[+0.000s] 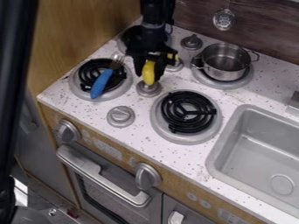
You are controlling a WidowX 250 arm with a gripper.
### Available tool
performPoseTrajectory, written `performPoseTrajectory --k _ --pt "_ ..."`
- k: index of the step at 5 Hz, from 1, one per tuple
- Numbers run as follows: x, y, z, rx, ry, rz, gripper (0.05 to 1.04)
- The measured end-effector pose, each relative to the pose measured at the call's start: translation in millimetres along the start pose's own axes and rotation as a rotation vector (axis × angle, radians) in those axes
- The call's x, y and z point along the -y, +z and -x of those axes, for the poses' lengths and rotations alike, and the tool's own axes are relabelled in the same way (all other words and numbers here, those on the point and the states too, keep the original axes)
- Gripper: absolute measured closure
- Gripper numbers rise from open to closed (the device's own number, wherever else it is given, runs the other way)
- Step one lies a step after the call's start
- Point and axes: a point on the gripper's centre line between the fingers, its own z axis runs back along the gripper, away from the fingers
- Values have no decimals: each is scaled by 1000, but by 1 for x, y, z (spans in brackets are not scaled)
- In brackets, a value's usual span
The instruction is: Take the yellow thing and put it at center of the stove
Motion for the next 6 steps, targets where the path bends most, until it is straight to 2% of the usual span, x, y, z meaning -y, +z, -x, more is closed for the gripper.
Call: performPoseTrajectory --k 1,2,3,4,5,6 --pt "-17 -7 -18 -37 39 3 519" --pt "-28 -16 -28 -41 81 -29 521" --pt "-29 -17 -34 -37 86 -29 521" --pt "-27 -21 -27 -18 67 -7 447" --pt "-24 -9 -3 41 50 46 178" --pt "-20 10 24 47 50 101 89"
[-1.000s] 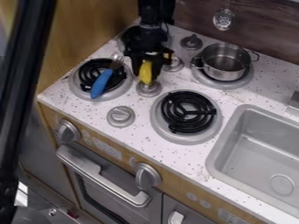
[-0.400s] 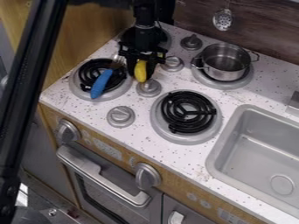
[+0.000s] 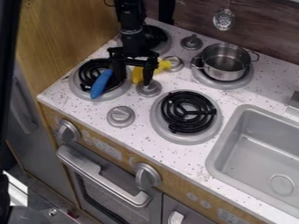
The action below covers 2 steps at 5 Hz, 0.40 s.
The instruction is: Take the yellow thing and put it at center of the stove
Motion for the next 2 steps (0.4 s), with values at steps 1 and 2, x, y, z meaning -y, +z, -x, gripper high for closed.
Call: performPoseTrajectory --k 1,2 --pt "4 25 28 8 -46 -34 89" --pt "4 11 62 -66 -54 -53 89"
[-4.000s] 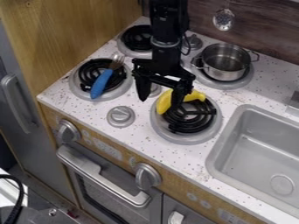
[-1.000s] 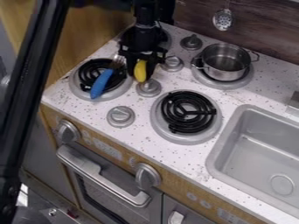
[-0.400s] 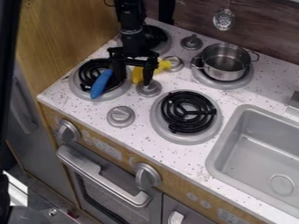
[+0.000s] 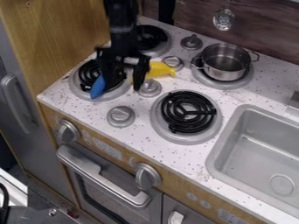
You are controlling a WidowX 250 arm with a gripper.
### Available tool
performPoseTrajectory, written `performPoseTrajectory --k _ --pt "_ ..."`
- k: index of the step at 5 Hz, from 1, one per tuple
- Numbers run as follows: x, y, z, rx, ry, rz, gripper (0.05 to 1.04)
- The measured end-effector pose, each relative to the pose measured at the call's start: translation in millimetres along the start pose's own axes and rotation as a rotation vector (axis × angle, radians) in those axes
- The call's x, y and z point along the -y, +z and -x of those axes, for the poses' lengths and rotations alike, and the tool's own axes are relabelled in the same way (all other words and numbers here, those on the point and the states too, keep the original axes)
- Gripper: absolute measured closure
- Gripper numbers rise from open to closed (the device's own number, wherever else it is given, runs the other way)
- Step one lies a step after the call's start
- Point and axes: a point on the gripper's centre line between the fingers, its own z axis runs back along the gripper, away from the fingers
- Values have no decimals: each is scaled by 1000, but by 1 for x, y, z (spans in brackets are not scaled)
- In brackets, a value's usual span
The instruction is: Take the yellow thing and put it at center of the stove
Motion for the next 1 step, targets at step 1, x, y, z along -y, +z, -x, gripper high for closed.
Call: performPoseTrajectory --k 1 --pt "4 -13 18 19 -42 6 89"
